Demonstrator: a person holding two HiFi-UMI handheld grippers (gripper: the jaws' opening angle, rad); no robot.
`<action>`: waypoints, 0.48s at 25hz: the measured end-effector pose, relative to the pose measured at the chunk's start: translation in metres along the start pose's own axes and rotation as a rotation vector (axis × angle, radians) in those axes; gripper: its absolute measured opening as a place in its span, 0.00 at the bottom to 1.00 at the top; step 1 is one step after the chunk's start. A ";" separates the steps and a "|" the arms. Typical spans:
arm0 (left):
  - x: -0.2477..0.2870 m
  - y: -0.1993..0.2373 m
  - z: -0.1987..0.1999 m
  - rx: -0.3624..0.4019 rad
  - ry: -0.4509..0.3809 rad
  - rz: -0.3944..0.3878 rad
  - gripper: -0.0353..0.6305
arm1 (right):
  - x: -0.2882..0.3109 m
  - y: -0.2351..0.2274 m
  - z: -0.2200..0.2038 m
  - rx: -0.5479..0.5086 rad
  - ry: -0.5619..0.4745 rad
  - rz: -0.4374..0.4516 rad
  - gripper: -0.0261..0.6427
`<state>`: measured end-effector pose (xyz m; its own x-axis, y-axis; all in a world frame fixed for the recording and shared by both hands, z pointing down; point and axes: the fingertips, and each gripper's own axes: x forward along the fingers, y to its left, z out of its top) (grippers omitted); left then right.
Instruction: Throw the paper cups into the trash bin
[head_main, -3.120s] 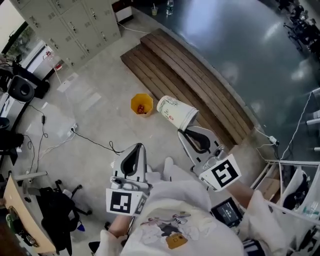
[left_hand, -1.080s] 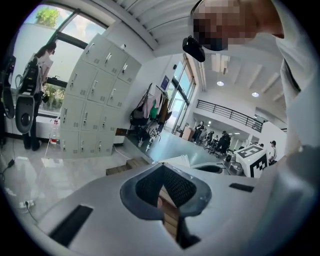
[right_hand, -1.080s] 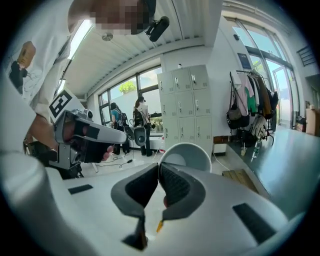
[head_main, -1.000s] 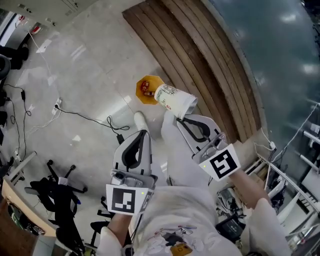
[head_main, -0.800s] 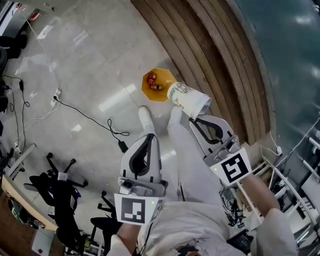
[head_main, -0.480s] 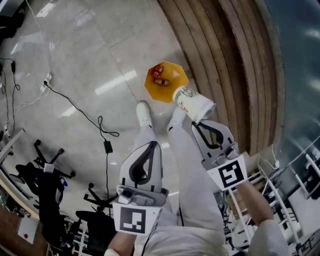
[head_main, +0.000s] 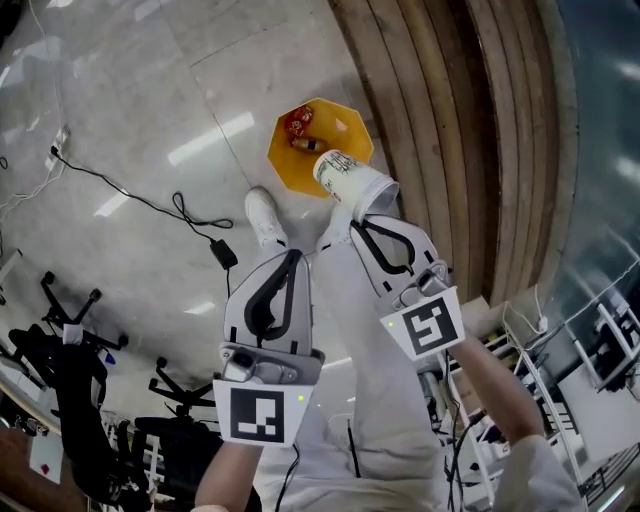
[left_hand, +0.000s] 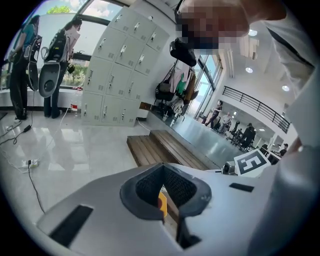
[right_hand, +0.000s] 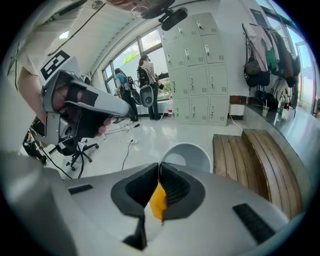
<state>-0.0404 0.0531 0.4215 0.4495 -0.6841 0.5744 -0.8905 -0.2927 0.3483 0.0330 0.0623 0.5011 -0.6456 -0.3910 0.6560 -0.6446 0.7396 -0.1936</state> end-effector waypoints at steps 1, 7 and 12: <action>0.007 0.002 -0.010 -0.001 0.015 0.000 0.06 | 0.006 -0.003 -0.007 0.005 0.011 -0.002 0.08; 0.050 0.024 -0.064 -0.024 0.101 0.008 0.06 | 0.044 -0.026 -0.046 0.016 0.045 -0.040 0.08; 0.084 0.049 -0.087 -0.004 0.132 -0.008 0.06 | 0.078 -0.039 -0.077 0.046 0.081 -0.060 0.08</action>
<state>-0.0401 0.0395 0.5508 0.4621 -0.5881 0.6638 -0.8867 -0.2948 0.3561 0.0393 0.0452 0.6157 -0.5716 -0.3866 0.7237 -0.7001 0.6898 -0.1845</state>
